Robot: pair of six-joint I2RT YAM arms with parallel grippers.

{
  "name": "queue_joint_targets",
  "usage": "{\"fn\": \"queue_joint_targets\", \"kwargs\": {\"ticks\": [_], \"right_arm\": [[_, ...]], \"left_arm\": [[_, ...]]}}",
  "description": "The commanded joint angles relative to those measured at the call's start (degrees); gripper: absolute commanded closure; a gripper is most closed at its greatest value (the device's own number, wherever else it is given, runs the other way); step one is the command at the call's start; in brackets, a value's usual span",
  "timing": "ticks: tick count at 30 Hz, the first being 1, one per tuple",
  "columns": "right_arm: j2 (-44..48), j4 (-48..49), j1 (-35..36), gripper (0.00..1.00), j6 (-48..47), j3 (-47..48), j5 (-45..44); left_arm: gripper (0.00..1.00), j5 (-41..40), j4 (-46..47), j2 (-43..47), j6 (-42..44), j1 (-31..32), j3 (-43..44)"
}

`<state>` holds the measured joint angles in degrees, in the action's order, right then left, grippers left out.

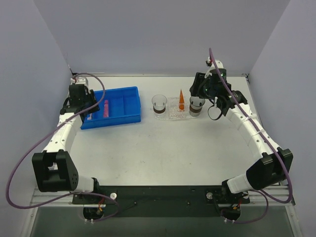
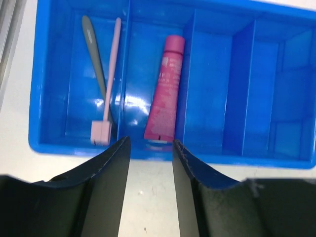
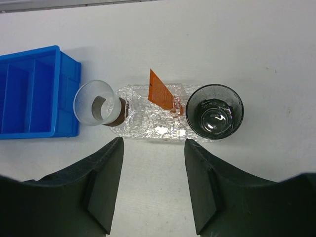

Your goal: Prepare toiletry sets of a toothbrush and toothpaste on the tray

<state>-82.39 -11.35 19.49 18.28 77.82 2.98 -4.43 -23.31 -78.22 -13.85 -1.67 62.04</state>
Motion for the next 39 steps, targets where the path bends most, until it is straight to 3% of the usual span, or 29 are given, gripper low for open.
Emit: {"fn": "queue_joint_targets", "kwargs": {"ticks": [1,6,12,16,39], "right_arm": [[-0.05,-3.58,-2.95,0.53,-0.97,7.06,6.32],[-2.24,-4.73,-5.6,0.55,-0.62,10.68,11.77],[-3.92,-4.73,-6.3,0.58,0.96,10.95,12.84],[-4.36,-4.82,-6.48,0.59,0.79,11.47,12.75],[-6.38,-4.64,-7.18,0.59,2.2,13.59,15.12]], "left_arm": [[0.53,7.99,7.92,-6.66,1.19,-1.32,5.89],[0.58,8.65,5.57,-16.59,2.42,-1.32,14.22],[0.59,3.47,4.16,-23.89,5.23,-1.4,19.07],[0.59,4.42,3.01,-28.48,6.11,-1.32,23.99],[0.55,9.61,0.37,-40.17,8.75,-1.05,27.26]]}}
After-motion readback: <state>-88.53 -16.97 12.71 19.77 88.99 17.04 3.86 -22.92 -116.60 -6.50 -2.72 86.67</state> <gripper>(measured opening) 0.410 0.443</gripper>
